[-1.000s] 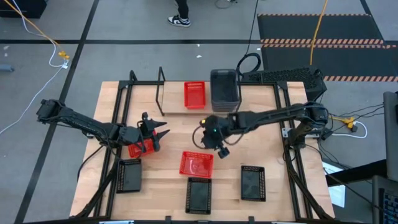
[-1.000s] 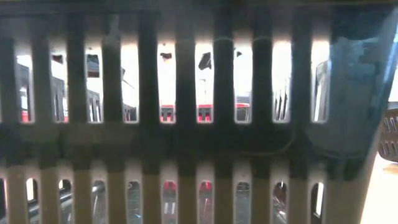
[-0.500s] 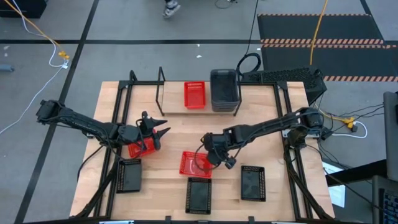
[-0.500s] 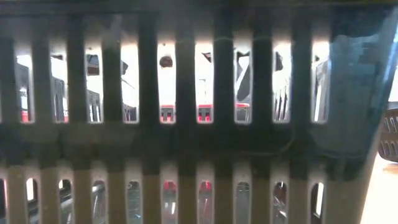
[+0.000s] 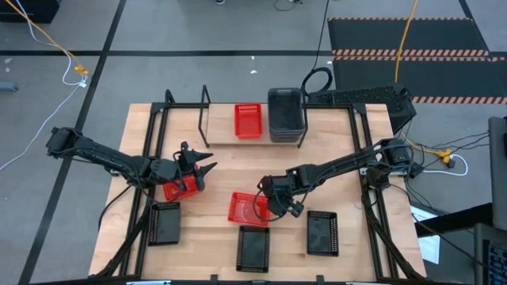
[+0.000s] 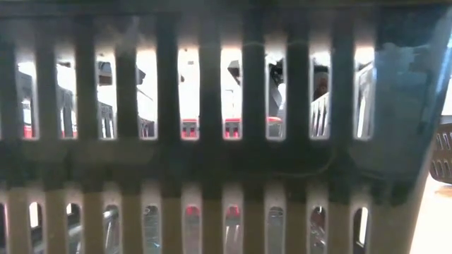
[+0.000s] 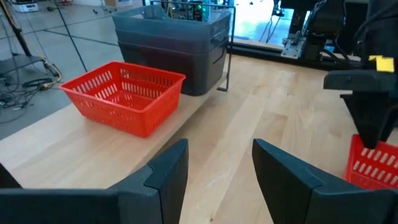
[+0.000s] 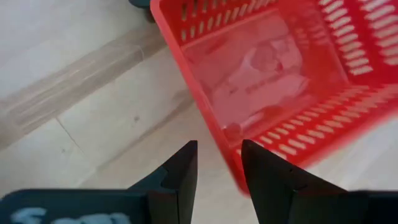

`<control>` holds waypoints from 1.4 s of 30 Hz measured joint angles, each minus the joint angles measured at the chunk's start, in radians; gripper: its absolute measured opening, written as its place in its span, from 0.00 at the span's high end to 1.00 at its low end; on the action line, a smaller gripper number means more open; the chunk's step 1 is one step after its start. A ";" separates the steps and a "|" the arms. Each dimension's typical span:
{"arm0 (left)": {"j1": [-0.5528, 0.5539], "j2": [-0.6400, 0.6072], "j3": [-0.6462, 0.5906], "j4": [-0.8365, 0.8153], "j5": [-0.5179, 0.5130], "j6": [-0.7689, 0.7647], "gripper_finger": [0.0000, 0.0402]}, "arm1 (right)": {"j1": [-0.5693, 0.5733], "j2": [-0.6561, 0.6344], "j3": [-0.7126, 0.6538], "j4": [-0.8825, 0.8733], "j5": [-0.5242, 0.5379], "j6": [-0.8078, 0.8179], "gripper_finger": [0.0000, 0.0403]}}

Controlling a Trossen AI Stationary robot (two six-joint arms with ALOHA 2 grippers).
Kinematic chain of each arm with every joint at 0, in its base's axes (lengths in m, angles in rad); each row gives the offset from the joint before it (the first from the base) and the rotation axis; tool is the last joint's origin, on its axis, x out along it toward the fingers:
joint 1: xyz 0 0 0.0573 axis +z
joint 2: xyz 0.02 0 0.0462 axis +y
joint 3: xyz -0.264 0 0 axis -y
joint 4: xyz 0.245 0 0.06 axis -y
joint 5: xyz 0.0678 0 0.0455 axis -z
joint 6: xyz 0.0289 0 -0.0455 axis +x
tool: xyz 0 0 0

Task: Stack baskets on shelf by color
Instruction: Stack the bottom red bin on top of the red bin on the shelf

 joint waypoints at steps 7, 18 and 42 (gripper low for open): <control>0.000 0.000 0.000 0.000 0.001 0.005 0.55 | -0.007 -0.001 -0.037 0.037 -0.001 -0.020 0.77; 0.000 0.000 0.000 -0.001 0.001 -0.002 0.55 | -0.021 -0.023 -0.042 0.070 -0.003 -0.031 0.97; 0.017 0.000 0.000 -0.052 -0.008 -0.025 0.55 | -0.234 -0.207 0.232 0.035 0.185 0.541 0.98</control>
